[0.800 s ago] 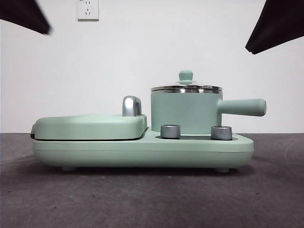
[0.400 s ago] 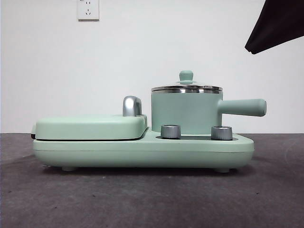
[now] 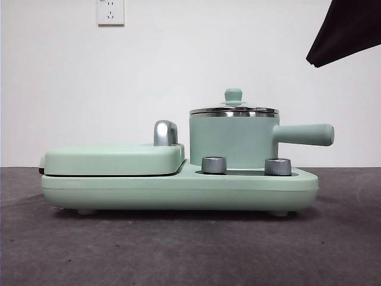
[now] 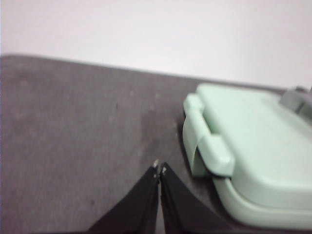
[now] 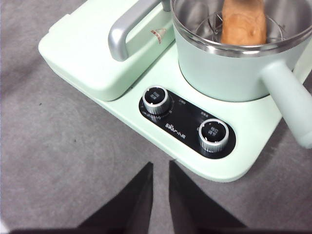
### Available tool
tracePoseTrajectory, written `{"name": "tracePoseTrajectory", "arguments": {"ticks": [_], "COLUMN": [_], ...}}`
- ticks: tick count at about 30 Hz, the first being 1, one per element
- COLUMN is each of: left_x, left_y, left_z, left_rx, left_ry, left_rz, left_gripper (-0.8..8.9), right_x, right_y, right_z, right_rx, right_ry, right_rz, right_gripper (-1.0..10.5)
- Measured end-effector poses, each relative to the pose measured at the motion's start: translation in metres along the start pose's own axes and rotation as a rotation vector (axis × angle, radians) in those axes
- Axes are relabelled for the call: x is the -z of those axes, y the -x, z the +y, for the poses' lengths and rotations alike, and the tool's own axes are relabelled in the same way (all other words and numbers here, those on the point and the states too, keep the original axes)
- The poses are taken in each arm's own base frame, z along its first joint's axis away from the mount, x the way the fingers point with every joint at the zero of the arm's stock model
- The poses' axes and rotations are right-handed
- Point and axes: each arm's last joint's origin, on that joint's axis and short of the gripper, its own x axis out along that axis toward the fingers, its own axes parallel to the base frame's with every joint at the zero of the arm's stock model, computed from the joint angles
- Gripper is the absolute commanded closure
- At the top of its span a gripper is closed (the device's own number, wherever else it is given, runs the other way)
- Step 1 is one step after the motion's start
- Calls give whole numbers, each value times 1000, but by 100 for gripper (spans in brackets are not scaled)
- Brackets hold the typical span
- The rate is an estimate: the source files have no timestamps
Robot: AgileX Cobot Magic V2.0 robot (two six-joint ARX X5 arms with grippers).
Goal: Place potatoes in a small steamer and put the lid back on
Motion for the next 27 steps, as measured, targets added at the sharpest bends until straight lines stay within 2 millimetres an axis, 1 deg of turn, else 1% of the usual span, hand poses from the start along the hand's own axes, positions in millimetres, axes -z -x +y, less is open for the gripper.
{"name": "tracePoseTrajectory", "arguments": {"ticks": [10,12,13,15,18,20,23,25,27], "left_x": [-1,-1,-1,-1,-1,-1,-1,-1,-1], "left_y": [0,0,0,0,0,0,0,0,0], "left_z": [0,0,0,0,0,0,0,0,0], "left_rx": [1,1,1,1,1,1,1,2,1], "left_ry": [0,0,0,0,0,0,0,0,0], "left_rz": [-7,-7,-7,-7,-7,-7,-7,-7,-7], "left_gripper": [807,807,807,807,807,807,807,807,807], "right_x": [-4,-2,1,15,51,80,116,132,143], "right_y": [1,6,10,17,21,19,13,9,5], "right_z": [0,-2,-4,-10,-21,-28,-37,-41,-45], "right_rx": [3,44,80,169,270,349,450,488,522], "right_ry": [22,67,94,125,141,134,109,98,89], "right_rz": [-41,-74,-113,-199,-320,-363,-398,-412,-421], "right_gripper": [899,899,899,899,899,899,899,899,899]}}
